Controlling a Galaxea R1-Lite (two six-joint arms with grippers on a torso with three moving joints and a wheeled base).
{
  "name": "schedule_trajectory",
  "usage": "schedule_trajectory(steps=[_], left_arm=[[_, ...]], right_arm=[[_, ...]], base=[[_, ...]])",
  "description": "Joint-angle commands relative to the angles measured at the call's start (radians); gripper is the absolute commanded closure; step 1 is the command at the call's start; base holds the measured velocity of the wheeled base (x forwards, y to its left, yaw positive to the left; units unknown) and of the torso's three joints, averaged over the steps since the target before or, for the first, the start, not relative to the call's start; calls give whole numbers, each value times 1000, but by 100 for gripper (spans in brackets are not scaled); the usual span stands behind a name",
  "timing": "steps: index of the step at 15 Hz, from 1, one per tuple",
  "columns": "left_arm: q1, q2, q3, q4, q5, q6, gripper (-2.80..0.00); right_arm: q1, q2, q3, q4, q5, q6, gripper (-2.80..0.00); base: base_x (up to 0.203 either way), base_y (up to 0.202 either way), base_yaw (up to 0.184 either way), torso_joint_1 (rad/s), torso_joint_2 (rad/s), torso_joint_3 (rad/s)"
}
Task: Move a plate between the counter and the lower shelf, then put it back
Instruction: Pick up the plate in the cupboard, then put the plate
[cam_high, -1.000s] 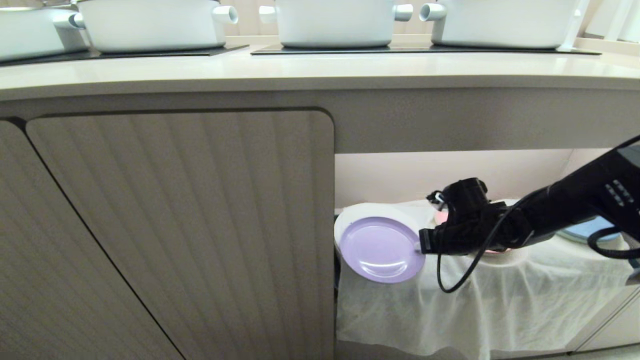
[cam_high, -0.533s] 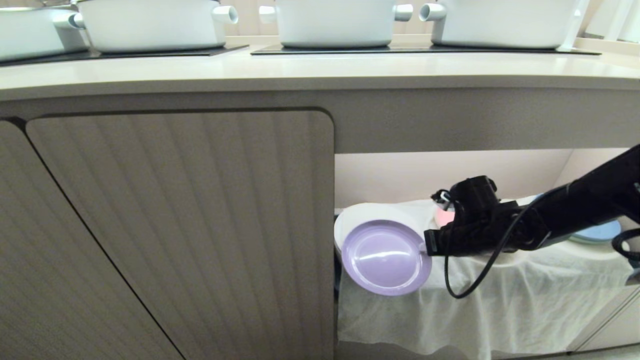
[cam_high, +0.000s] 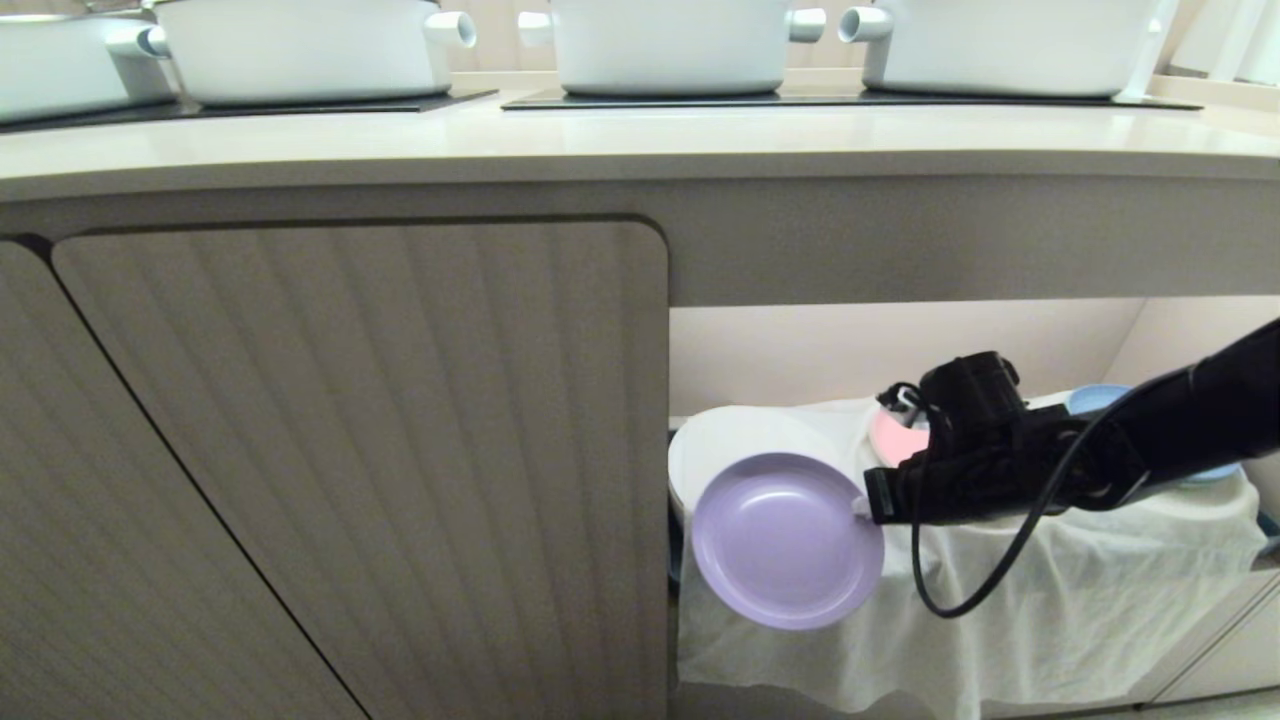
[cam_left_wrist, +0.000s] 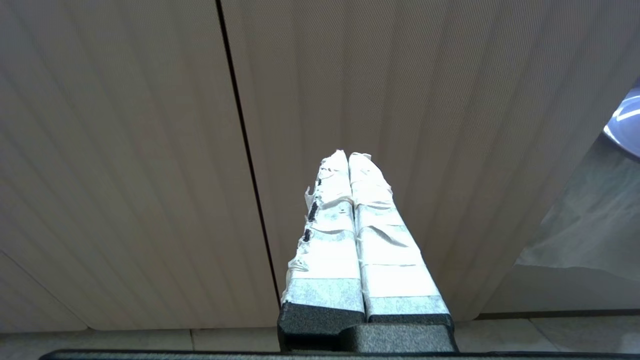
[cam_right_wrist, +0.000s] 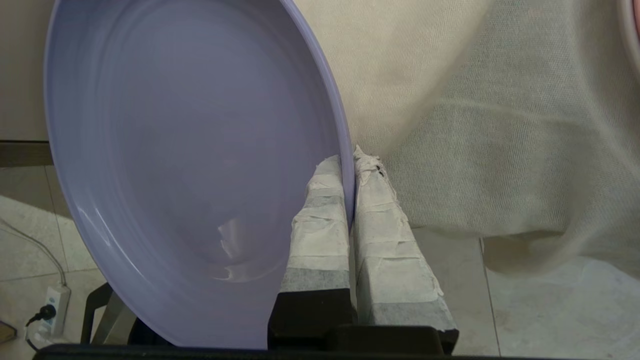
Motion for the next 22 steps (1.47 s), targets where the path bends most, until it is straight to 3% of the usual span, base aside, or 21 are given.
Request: schedule_trajectory(steps=[1,13,22], left_arm=[[0,0,0,0,0,0,0],[0,0,0,0,0,0,0],[0,0,0,0,0,0,0]], right_arm=[[1,-25,19,-2,3,2,0],[-1,-181,137,52,14,11,0],[-5,-392,378,55,20,15,0]], base=[[0,0,0,0,0,0],[0,0,0,0,0,0],[0,0,0,0,0,0]])
